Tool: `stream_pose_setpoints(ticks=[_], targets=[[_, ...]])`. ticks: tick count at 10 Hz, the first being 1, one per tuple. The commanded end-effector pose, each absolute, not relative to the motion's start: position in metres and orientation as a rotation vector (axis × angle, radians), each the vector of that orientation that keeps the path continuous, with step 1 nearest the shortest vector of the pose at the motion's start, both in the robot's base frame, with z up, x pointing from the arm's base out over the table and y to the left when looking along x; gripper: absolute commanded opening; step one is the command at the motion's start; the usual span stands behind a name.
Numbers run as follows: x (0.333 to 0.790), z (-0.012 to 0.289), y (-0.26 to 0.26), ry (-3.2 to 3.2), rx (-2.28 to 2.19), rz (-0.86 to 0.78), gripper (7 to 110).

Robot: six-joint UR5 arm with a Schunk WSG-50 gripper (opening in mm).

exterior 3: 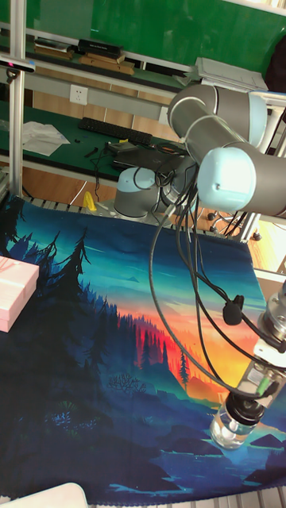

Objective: Unscrew the lid from the jar

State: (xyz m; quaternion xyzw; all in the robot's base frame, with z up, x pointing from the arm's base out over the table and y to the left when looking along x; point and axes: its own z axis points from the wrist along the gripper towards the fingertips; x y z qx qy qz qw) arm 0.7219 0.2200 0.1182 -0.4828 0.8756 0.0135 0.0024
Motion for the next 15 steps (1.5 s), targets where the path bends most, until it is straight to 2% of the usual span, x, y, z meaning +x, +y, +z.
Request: stream_pose_setpoints(ticks=[1,6,7,9,12,15], targets=[[0.725,0.119,0.221,2.695,-1.628,0.033,7],[0.729,0.121,0.220,2.592,-1.832,-0.021,7],[0.732,0.116,0.223,2.566,-1.856,-0.020,22],[0.735,0.108,0.226,2.539,-1.888,-0.051,22],[0.738,0.130,0.218,2.508,-2.042,-0.158,22],[0.741,0.125,0.236,2.455,-2.065,-0.080,22]])
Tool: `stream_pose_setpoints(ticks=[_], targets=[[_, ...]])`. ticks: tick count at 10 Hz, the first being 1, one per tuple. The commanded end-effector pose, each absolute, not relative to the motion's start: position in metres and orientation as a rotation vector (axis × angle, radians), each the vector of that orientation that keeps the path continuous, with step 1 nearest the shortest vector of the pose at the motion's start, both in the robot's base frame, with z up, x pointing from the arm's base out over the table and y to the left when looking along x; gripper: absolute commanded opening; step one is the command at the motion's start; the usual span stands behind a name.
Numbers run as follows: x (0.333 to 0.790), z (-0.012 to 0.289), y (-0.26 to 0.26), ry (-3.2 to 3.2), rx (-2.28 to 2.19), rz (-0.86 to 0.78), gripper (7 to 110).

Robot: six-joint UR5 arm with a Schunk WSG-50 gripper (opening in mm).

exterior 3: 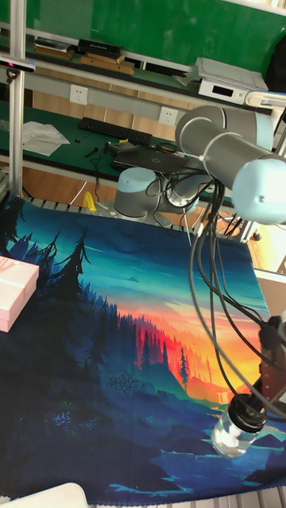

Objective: Unscrew the lid from the jar

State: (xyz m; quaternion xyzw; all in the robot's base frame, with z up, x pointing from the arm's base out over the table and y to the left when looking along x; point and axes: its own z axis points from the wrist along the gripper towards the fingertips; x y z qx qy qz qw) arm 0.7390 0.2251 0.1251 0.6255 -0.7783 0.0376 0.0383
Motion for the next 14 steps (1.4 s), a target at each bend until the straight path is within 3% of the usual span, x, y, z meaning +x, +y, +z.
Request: stream_pose_setpoints(ticks=[1,14], targets=[[0.742,0.121,0.235,-2.353,1.980,0.083,44],[0.748,0.116,0.242,-2.684,1.681,0.045,44]])
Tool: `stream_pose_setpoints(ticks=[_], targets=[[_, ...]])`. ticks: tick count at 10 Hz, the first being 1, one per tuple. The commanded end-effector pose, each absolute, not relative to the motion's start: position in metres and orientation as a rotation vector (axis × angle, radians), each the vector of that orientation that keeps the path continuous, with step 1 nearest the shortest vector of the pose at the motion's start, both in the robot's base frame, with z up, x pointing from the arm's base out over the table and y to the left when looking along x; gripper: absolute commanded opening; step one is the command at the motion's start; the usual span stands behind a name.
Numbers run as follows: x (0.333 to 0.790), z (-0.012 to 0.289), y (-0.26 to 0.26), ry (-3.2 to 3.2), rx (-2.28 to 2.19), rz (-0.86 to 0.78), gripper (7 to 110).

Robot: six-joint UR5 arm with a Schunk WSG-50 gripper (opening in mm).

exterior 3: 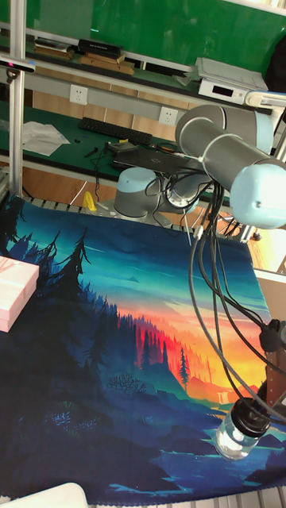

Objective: Unscrew the lid from the jar

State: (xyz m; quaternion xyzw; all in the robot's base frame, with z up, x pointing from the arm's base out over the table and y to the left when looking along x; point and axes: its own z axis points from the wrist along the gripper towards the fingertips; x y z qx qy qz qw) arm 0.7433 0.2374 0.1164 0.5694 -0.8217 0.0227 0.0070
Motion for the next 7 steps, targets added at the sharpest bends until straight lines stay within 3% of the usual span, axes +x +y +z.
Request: stream_pose_setpoints(ticks=[1,7], targets=[[0.747,0.116,0.240,-2.693,1.667,0.044,44],[0.738,0.109,0.227,-2.810,1.549,-0.007,44]])
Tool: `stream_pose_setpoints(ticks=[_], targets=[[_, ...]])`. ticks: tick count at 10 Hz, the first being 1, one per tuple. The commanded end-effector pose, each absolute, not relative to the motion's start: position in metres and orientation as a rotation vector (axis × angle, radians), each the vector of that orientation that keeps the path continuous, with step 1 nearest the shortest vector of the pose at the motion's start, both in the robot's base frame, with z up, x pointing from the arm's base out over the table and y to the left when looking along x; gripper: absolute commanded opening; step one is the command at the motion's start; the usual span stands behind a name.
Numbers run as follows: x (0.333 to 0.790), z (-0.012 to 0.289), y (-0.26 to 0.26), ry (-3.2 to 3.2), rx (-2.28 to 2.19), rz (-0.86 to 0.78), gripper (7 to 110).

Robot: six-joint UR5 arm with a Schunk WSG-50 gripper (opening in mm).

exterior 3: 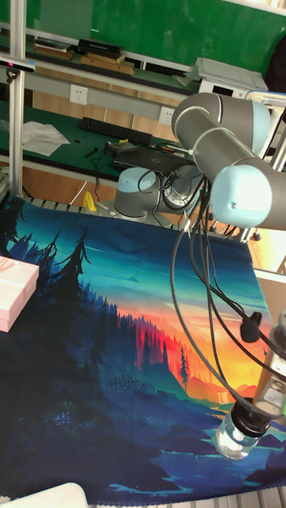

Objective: Unscrew the lid from the jar

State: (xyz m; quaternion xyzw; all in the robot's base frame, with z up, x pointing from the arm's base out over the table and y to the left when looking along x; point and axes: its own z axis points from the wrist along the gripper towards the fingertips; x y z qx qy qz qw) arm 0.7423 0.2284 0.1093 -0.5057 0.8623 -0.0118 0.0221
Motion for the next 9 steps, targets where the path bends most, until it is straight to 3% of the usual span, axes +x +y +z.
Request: stream_pose_setpoints(ticks=[1,9], targets=[[0.734,0.111,0.227,2.702,-1.463,0.017,44],[0.746,0.123,0.233,2.694,-1.290,0.112,44]])
